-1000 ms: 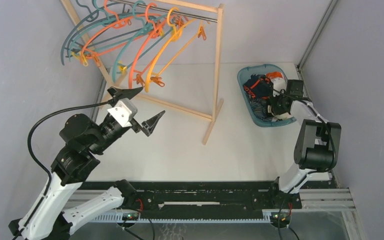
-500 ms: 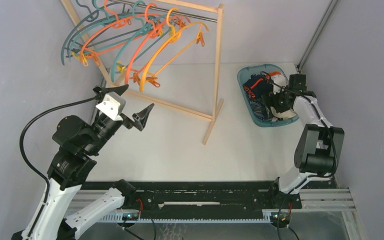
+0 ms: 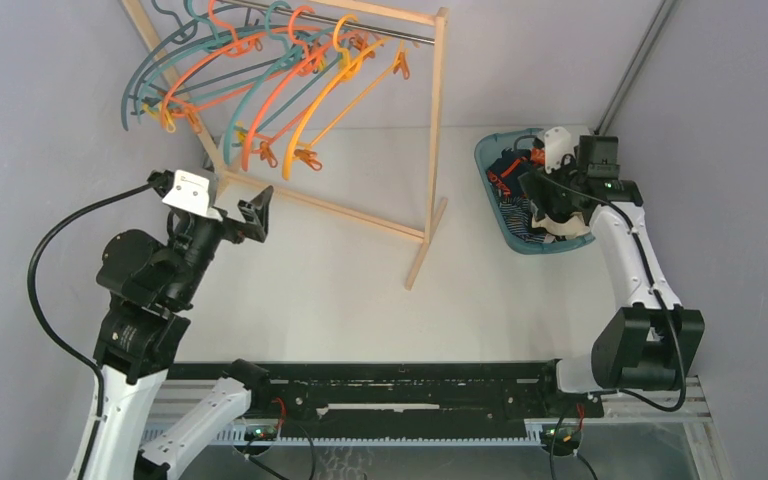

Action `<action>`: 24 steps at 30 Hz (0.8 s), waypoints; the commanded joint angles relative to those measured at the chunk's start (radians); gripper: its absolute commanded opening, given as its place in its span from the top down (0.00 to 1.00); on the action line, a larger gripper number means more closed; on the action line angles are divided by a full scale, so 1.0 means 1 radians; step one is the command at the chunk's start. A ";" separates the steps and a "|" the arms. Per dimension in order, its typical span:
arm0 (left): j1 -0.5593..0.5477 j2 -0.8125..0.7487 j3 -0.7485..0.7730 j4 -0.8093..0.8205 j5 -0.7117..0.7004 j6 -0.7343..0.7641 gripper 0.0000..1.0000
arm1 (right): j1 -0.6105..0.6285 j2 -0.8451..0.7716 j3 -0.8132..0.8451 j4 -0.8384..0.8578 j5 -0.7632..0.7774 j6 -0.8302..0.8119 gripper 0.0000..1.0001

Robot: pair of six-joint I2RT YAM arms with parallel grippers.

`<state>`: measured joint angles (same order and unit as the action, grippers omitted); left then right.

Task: Remove the underwear clipped to the hanger
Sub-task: Place the underwear in the bin, then reset both arms

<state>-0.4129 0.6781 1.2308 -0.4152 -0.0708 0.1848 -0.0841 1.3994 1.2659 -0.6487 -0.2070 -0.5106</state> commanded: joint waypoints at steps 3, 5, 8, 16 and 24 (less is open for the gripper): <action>0.079 -0.004 0.024 0.029 -0.118 -0.024 0.00 | 0.123 -0.049 0.030 -0.028 0.137 0.126 0.00; 0.092 0.003 0.012 0.027 -0.151 -0.015 0.00 | 0.167 -0.051 0.029 -0.037 0.192 0.159 0.00; 0.123 0.004 -0.027 0.022 -0.182 -0.013 0.00 | 0.210 -0.055 0.029 -0.062 0.214 0.195 0.00; 0.258 -0.049 -0.263 0.075 -0.057 -0.022 0.00 | 0.200 -0.146 -0.041 -0.075 0.072 0.289 0.00; 0.455 -0.069 -0.490 0.248 0.174 -0.093 0.00 | 0.156 -0.378 -0.222 0.069 0.086 0.381 0.00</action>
<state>-0.0280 0.6319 0.8158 -0.3153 -0.0467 0.1551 0.0830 1.1313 1.1007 -0.6994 -0.1326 -0.2070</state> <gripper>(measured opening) 0.996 0.997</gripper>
